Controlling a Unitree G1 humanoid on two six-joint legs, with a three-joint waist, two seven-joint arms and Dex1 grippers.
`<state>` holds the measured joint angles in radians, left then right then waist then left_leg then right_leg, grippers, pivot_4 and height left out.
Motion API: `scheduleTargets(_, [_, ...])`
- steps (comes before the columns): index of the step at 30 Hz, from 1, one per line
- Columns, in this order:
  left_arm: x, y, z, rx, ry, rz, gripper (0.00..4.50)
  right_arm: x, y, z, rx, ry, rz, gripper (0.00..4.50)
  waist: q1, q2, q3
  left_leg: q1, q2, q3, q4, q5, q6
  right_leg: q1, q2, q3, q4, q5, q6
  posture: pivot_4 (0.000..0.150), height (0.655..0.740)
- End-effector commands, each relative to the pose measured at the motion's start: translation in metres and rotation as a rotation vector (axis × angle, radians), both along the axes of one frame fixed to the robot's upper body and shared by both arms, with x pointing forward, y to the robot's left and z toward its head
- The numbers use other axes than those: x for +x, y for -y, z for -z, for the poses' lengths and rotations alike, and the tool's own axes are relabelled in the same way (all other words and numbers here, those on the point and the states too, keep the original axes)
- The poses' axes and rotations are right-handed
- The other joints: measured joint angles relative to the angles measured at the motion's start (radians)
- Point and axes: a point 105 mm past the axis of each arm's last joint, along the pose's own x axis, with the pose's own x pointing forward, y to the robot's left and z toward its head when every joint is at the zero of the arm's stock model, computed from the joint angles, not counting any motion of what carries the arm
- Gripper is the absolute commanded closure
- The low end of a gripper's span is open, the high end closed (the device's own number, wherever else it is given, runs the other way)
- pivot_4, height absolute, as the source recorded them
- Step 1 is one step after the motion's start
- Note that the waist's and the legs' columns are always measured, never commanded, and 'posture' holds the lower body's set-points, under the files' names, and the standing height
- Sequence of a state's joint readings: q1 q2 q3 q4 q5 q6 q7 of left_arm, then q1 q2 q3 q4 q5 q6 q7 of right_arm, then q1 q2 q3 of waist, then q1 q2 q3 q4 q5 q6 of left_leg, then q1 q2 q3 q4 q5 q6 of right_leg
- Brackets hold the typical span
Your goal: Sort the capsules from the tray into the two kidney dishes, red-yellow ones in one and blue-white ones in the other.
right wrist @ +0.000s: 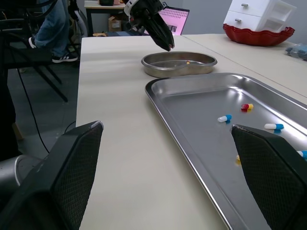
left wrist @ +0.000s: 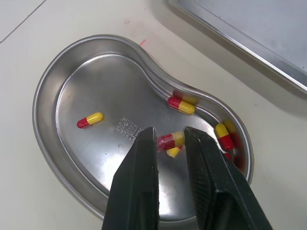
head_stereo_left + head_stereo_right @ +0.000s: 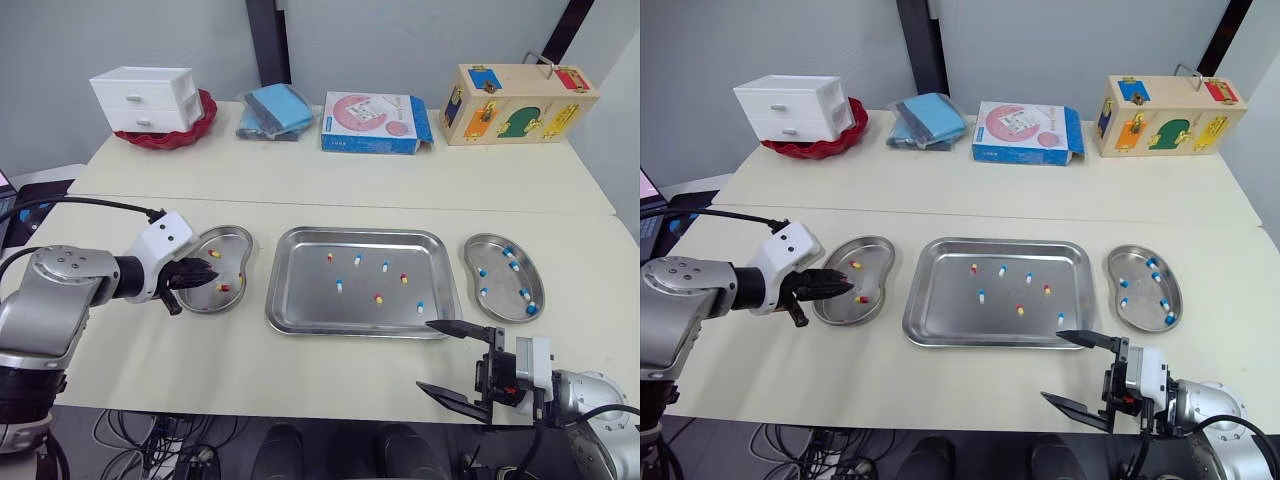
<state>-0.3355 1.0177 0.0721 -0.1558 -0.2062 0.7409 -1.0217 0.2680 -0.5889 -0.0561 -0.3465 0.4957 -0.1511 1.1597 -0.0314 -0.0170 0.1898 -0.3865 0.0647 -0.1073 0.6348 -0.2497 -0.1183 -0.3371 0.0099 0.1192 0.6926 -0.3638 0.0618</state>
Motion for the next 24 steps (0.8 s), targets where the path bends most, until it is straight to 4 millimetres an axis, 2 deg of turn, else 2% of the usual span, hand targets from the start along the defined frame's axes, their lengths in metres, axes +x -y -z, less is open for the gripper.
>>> scheduleTargets(1, [0.0012,-0.0009,-0.0078,0.026,0.012,0.004,3.04,-0.0005,0.0019,-0.0073,0.019,0.034,0.009,0.0,0.0,0.0,0.0,0.0,0.0,0.0,0.0,0.0,0.0,0.0,0.0,0.0,0.0,0.0,0.0,0.15,0.74])
scheduleTargets(5, [0.0017,-0.0008,-0.0078,0.03,0.007,0.006,1.8,-0.0002,0.0013,-0.0077,0.021,0.035,0.011,0.0,0.0,0.0,0.0,0.0,0.0,0.0,0.0,0.0,0.0,0.0,0.0,0.0,0.0,0.0,0.0,0.15,0.74])
scheduleTargets(6, [0.0018,-0.0007,-0.0078,0.03,0.007,0.006,1.67,-0.0003,0.0012,-0.0077,0.021,0.034,0.012,0.0,0.0,0.0,0.0,0.0,0.0,0.0,0.0,0.0,0.0,0.0,0.0,0.0,0.0,0.0,0.0,0.15,0.74])
scheduleTargets(11, [0.0019,-0.001,-0.0079,0.03,0.007,0.005,0.06,0.0001,0.0012,-0.0078,0.021,0.035,0.015,0.0,0.0,0.0,0.0,0.0,0.0,0.0,0.0,0.0,0.0,0.0,0.0,0.0,0.0,0.0,0.0,0.15,0.74])
scheduleTargets(24, [0.0026,-0.0012,-0.0072,0.022,0.009,0.007,0.06,0.0013,0.0002,-0.0088,0.019,0.037,0.017,0.0,0.0,0.0,0.0,0.0,0.0,0.0,0.0,0.0,0.0,0.0,0.0,0.0,0.0,0.0,0.0,0.15,0.74])
